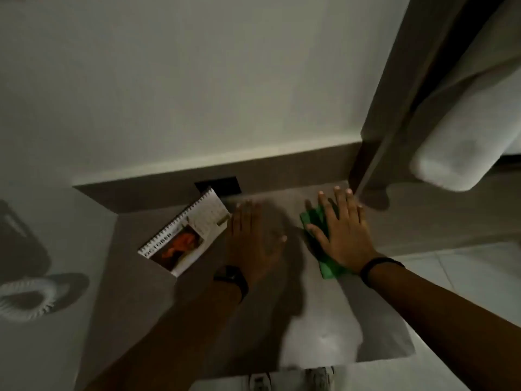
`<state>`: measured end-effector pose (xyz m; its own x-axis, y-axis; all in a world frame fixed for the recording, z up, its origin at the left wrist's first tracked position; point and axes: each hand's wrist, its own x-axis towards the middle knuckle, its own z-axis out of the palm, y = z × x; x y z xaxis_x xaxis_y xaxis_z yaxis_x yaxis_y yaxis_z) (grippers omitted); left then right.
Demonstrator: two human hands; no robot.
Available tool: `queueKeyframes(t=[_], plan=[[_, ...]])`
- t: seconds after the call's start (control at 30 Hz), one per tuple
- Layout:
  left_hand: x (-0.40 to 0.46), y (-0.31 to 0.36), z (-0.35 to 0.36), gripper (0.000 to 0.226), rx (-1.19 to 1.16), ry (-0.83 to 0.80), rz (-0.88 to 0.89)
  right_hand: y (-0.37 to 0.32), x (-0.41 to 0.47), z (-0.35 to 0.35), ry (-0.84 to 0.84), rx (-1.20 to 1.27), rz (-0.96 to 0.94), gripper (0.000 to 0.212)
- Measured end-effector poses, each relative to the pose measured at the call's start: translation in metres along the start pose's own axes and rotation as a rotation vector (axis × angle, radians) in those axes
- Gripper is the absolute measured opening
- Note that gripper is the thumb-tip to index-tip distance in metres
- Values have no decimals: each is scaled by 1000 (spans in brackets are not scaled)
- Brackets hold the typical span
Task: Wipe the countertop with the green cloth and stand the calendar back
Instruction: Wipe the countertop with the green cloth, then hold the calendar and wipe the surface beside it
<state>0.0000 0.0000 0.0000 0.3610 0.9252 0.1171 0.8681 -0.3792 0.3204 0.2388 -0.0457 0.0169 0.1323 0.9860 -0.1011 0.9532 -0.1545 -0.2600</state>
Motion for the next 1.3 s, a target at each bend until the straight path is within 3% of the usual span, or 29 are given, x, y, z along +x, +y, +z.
queueKeyframes(t=[0.1,0.23,0.6,0.77,1.03,1.2,1.3], plan=[[-22,-19,46,104,27,-145,-28,12,1,46,-117,-16,54,85],[-42,-37,84,101,51,-224,-34,25,2,90,-117,4,73,81],[-50,-52,106,98,147,-204,-23,20,9,111,-9,-3,141,62],[-57,-67,83,101,148,-194,18,9,8,107,39,145,198,57],[-59,-176,-56,101,387,-30,9,-135,-17,123,52,680,182,55],[-32,-209,-101,111,557,-154,23,-237,-2,137,143,899,155,58],[-32,-215,-99,115,557,-239,53,-280,5,153,202,892,75,66]])
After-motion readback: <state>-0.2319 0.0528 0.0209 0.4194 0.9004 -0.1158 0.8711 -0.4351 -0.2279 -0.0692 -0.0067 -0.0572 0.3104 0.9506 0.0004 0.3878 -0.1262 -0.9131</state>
